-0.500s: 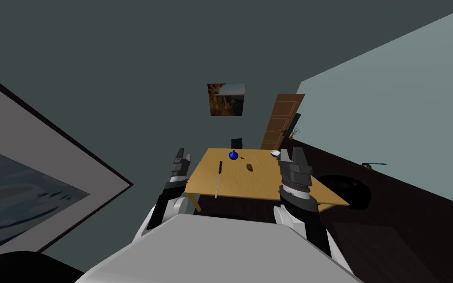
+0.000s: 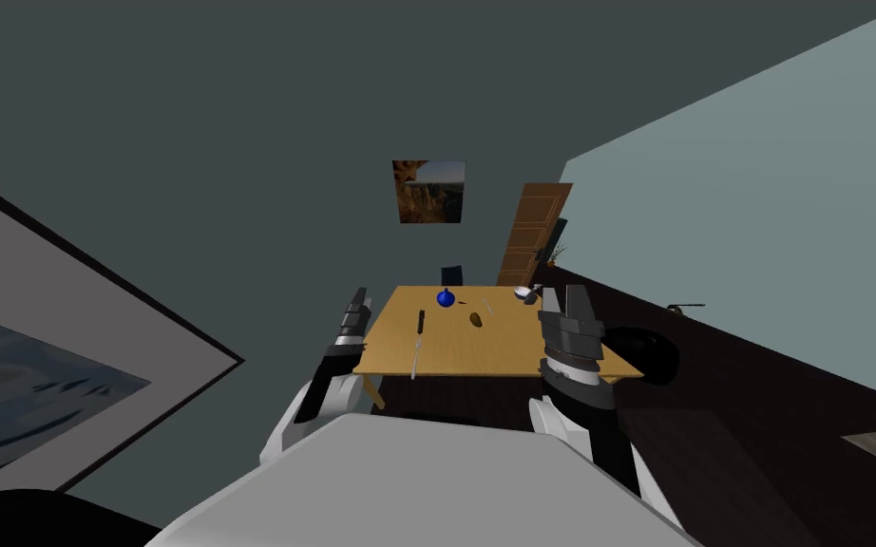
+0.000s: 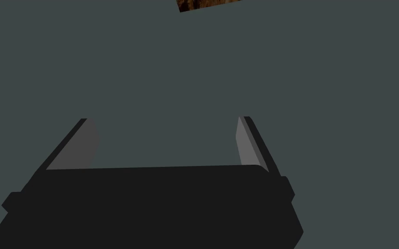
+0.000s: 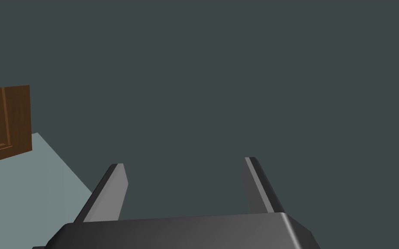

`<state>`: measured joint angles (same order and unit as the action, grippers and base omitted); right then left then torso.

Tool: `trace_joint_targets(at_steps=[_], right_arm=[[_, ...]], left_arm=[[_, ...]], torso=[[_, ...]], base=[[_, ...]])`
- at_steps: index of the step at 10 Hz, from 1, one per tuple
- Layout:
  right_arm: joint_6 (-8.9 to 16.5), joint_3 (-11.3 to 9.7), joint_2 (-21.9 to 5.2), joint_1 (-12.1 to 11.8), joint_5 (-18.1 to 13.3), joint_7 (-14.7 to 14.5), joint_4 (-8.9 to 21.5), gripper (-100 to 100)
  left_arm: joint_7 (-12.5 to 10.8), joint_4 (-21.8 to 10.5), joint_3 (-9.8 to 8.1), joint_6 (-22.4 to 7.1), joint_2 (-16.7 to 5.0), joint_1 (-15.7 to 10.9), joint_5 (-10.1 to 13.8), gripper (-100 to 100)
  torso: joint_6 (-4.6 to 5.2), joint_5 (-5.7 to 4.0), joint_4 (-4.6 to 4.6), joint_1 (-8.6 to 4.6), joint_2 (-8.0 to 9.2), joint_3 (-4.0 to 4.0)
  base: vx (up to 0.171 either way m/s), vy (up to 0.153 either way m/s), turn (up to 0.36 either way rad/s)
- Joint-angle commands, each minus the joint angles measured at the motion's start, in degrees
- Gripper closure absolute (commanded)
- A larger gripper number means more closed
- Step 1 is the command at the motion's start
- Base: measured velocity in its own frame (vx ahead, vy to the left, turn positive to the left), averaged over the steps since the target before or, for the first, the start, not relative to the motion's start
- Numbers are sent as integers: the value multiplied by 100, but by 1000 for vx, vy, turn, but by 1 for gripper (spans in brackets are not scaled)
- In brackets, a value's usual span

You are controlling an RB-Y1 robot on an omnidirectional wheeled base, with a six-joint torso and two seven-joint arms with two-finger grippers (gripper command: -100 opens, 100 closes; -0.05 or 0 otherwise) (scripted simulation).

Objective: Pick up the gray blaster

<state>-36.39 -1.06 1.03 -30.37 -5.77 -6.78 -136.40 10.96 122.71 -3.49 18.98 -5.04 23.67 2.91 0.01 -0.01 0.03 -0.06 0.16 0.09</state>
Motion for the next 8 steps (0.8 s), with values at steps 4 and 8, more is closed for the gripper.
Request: trace_joint_targets(at_steps=[4,8], right_arm=[[0,0,0,0,0,0,0,0],[0,0,0,0,0,0,0,0]], left_arm=[[175,-732,-205,-383,-288,-491,-308,-100],[272,-1216,-288,-571,-427,-734,-475,-100]], torso=[[0,2,0,10,1,1],[0,3,0,11,0,0]], base=[[-50,1,-119],[-40,6,-81]])
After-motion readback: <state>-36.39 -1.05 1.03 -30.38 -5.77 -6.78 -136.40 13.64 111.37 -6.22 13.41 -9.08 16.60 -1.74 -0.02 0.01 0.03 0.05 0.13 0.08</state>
